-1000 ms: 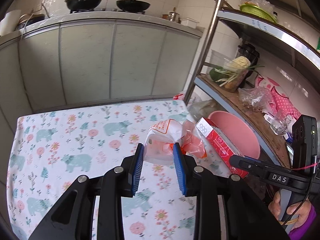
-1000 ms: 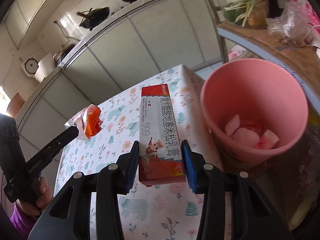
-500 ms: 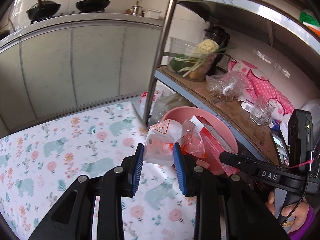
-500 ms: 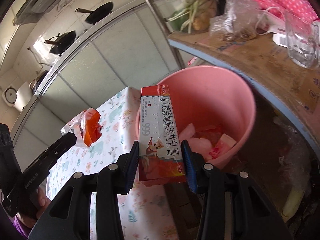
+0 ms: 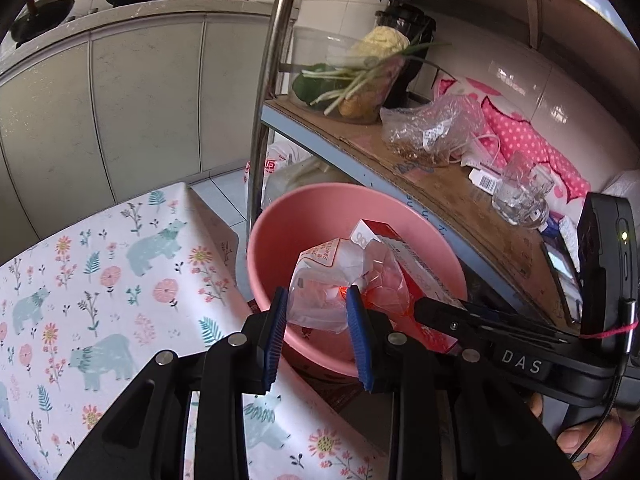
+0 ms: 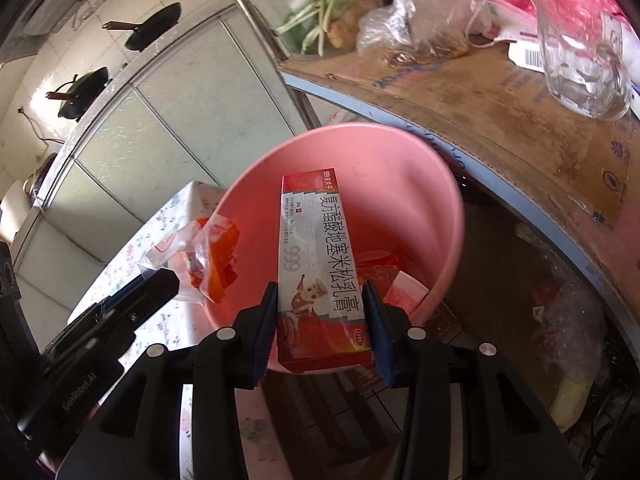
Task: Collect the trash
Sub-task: 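Lower the wrapper bag and box into the bucket and open both tools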
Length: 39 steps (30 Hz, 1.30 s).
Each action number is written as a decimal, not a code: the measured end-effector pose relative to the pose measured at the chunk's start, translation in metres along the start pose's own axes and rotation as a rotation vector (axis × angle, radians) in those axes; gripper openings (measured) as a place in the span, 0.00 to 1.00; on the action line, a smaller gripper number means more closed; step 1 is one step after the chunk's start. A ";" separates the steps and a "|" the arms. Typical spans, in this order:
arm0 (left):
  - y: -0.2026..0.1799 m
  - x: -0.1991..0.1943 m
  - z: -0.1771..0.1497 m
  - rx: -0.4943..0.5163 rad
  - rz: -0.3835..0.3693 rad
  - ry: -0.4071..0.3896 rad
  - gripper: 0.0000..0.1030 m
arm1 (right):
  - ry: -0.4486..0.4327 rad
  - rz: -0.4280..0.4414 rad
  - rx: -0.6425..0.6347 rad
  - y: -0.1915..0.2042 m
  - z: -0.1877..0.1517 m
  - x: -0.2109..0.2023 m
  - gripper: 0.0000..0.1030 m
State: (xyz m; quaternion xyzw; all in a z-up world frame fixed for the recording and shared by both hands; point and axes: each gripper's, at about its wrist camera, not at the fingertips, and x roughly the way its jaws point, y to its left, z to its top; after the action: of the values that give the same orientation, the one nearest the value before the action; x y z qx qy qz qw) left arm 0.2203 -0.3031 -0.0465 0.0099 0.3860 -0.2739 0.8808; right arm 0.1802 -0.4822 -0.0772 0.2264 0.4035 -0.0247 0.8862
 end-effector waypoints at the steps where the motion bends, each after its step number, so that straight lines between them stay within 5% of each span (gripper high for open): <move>1: -0.002 0.004 0.000 0.007 0.002 0.009 0.29 | 0.002 -0.005 0.003 -0.001 0.001 0.002 0.42; 26: -0.013 0.034 -0.005 0.033 0.027 0.069 0.30 | 0.012 -0.048 0.008 -0.003 0.010 0.017 0.43; 39: -0.013 0.030 -0.003 0.016 0.030 0.071 0.38 | 0.003 -0.038 -0.009 0.001 0.010 0.009 0.43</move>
State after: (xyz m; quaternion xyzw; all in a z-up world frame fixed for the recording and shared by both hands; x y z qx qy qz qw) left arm 0.2282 -0.3279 -0.0661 0.0326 0.4147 -0.2633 0.8704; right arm 0.1936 -0.4849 -0.0775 0.2146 0.4091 -0.0394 0.8860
